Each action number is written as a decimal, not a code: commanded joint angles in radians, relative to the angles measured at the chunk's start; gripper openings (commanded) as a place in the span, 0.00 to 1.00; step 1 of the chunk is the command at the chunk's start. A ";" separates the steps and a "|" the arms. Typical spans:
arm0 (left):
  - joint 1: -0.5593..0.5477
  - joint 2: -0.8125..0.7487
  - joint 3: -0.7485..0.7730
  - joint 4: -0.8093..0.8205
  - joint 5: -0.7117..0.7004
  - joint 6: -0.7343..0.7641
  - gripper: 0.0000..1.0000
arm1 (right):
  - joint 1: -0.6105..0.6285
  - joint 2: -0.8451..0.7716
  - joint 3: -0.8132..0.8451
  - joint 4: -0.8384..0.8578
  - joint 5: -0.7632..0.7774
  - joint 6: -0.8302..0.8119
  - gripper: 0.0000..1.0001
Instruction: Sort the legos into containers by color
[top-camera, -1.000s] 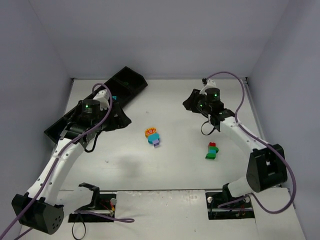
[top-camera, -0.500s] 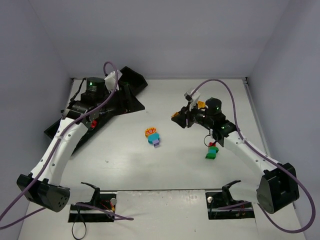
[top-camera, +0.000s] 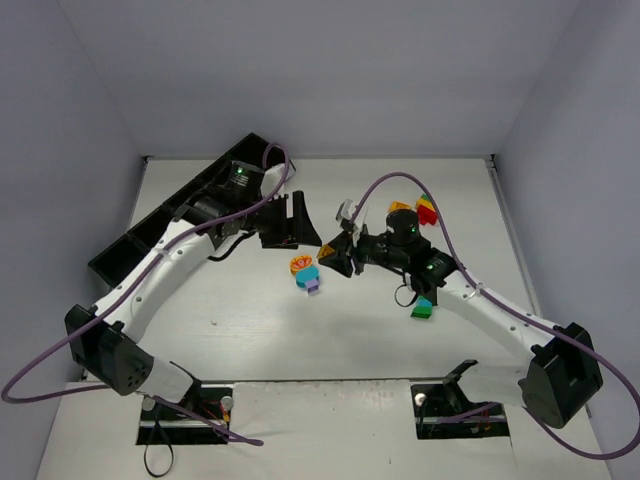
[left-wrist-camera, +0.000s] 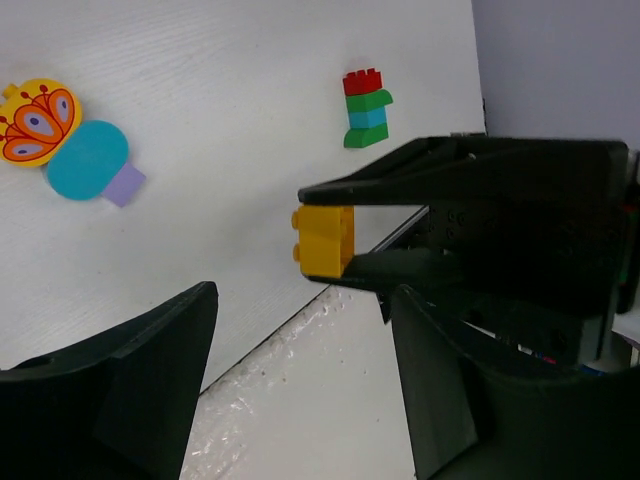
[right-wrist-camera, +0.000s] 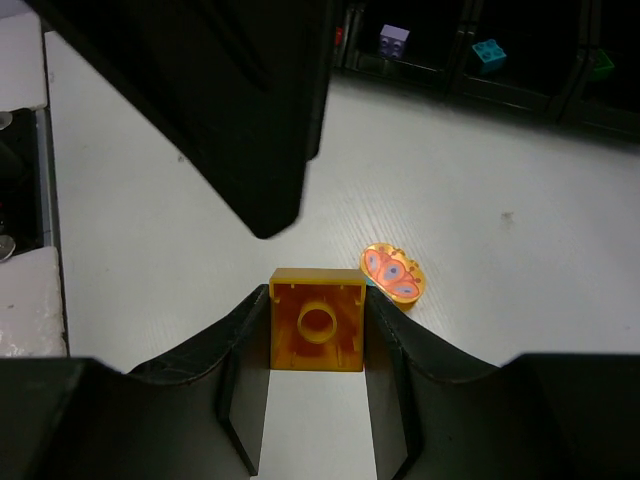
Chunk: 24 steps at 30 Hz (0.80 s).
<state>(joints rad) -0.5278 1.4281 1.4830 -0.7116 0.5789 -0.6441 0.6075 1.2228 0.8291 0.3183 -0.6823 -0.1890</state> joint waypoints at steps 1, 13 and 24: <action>-0.003 0.009 0.037 0.026 -0.017 -0.025 0.63 | 0.035 -0.009 0.025 0.071 0.000 -0.029 0.08; -0.023 0.072 0.026 0.057 0.065 -0.029 0.49 | 0.051 -0.005 0.027 0.076 0.018 -0.026 0.08; -0.052 0.112 0.007 0.089 0.122 -0.051 0.42 | 0.058 0.023 0.030 0.093 0.021 -0.021 0.08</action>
<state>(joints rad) -0.5697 1.5391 1.4788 -0.6674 0.6647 -0.6804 0.6563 1.2427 0.8291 0.3187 -0.6609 -0.2039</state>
